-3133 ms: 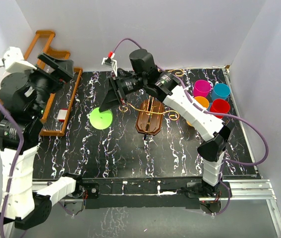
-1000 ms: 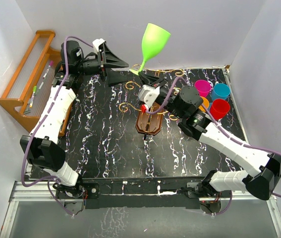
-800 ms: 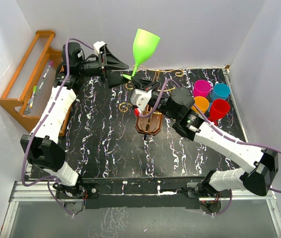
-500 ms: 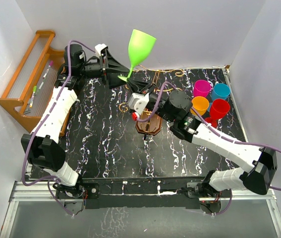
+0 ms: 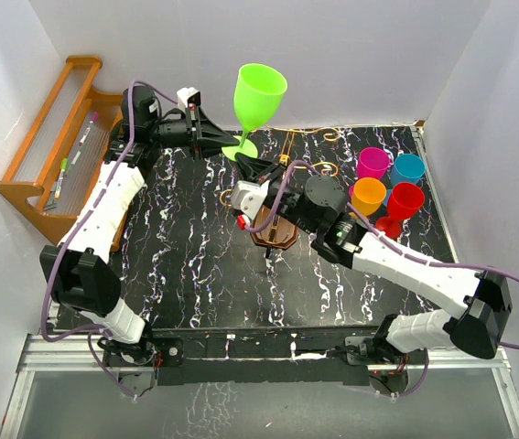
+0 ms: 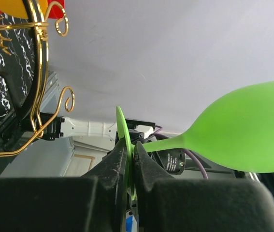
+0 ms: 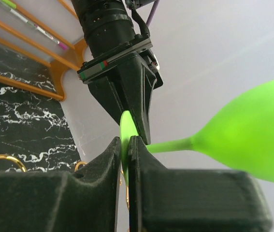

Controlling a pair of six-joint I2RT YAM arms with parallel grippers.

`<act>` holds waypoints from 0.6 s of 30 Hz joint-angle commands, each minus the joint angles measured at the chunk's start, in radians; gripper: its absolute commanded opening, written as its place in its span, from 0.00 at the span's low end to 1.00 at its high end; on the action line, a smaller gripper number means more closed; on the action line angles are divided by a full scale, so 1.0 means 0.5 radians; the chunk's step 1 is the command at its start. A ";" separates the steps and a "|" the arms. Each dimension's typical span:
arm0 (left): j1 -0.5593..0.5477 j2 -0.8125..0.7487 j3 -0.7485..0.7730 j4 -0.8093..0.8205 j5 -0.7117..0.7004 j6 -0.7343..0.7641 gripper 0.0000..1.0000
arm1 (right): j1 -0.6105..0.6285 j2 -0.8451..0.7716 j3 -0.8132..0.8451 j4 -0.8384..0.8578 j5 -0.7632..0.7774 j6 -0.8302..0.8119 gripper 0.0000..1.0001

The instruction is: Take the wine glass off the wine glass rack

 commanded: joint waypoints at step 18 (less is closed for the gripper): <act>-0.015 -0.134 0.331 -0.442 -1.000 0.962 0.00 | -0.002 -0.602 -0.103 -0.467 1.519 0.897 0.51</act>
